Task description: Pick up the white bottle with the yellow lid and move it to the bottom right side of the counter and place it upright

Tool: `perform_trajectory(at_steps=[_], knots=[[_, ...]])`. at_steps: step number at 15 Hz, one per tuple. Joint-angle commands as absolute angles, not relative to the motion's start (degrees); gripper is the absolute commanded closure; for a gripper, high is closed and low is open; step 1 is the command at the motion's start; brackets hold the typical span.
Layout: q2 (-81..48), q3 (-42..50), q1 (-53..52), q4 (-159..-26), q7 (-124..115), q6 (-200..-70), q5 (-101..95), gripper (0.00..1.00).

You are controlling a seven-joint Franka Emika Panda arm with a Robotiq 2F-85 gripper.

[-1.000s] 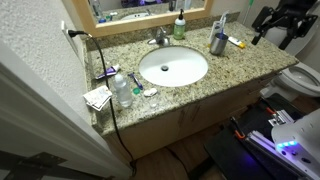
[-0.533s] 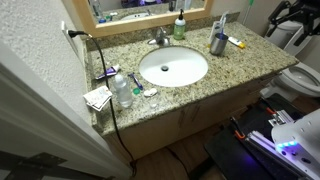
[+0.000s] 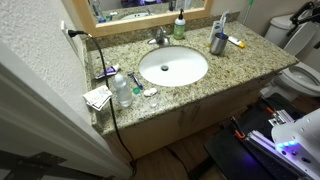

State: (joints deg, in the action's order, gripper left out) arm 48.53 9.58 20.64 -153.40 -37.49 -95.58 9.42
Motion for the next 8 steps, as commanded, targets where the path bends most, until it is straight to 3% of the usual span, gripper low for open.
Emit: perform_trajectory(at_steps=[1,5,6,8], knots=[[35.7,13.6,23.0,-150.3,-39.8,-101.3,10.0,0.00],[23.7,20.8,27.9,-147.0,-37.4,-106.2,12.4,0.00],[31.5,16.9,27.4,-150.9,-39.2,-105.0,10.8,0.00],[26.2,20.0,28.6,-148.8,-37.7,-105.9,11.5,0.00]])
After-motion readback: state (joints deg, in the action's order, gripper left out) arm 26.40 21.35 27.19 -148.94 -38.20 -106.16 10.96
